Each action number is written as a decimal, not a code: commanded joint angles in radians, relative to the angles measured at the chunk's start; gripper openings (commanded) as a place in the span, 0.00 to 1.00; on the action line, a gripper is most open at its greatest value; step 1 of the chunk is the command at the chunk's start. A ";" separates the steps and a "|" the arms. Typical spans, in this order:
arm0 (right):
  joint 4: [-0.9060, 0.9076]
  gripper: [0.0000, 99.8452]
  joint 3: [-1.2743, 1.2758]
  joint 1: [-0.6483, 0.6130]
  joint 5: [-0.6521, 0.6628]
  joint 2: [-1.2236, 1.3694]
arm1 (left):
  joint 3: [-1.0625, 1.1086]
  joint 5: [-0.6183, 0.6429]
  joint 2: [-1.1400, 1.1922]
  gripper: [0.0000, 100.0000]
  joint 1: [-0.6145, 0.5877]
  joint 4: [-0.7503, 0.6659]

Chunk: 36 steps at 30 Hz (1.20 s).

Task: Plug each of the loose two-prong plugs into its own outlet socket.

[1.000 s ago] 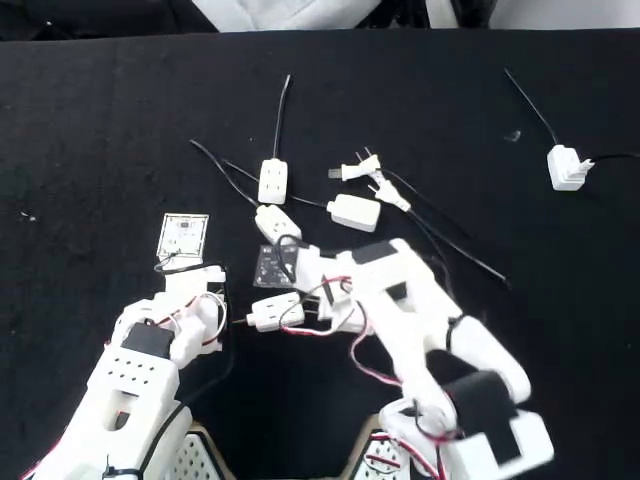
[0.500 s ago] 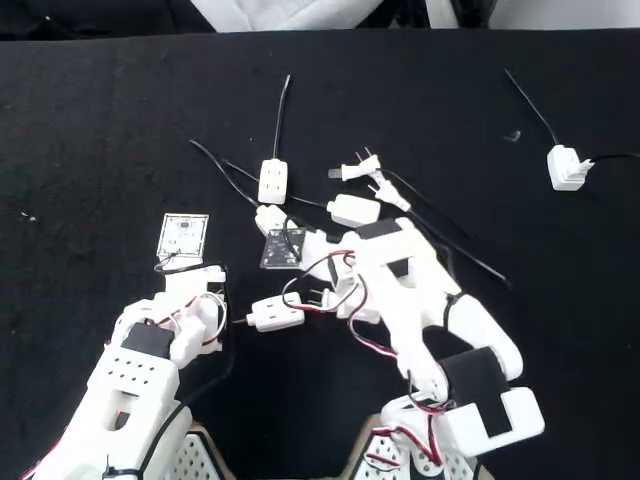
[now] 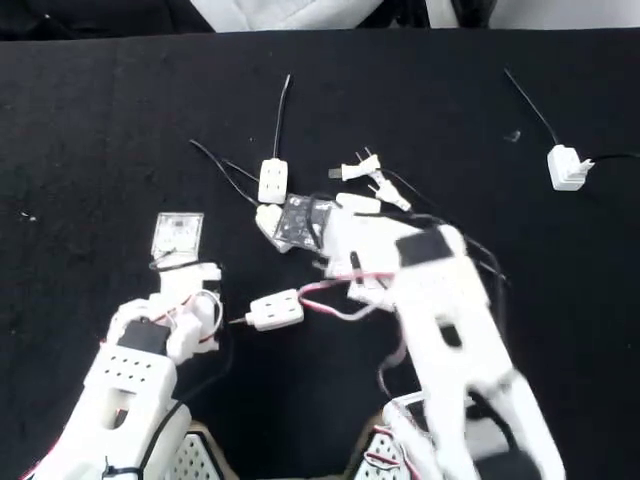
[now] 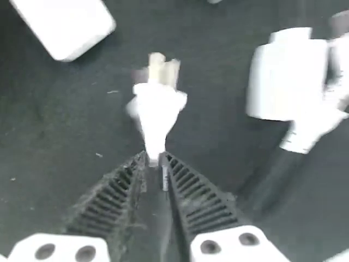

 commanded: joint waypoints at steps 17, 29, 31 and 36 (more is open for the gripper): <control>-0.233 0.17 0.213 0.011 -0.187 -0.127 | -0.127 -0.166 -0.017 0.03 -0.008 -0.015; -0.322 0.15 -0.079 0.014 -0.049 0.492 | -0.074 -0.098 -0.017 0.03 -0.007 -0.068; -0.322 0.15 -0.114 0.015 -0.049 0.550 | -0.073 -0.098 -0.017 0.03 -0.007 -0.066; -0.370 0.15 -0.154 0.015 -0.044 0.661 | -0.062 -0.098 -0.017 0.03 -0.007 -0.066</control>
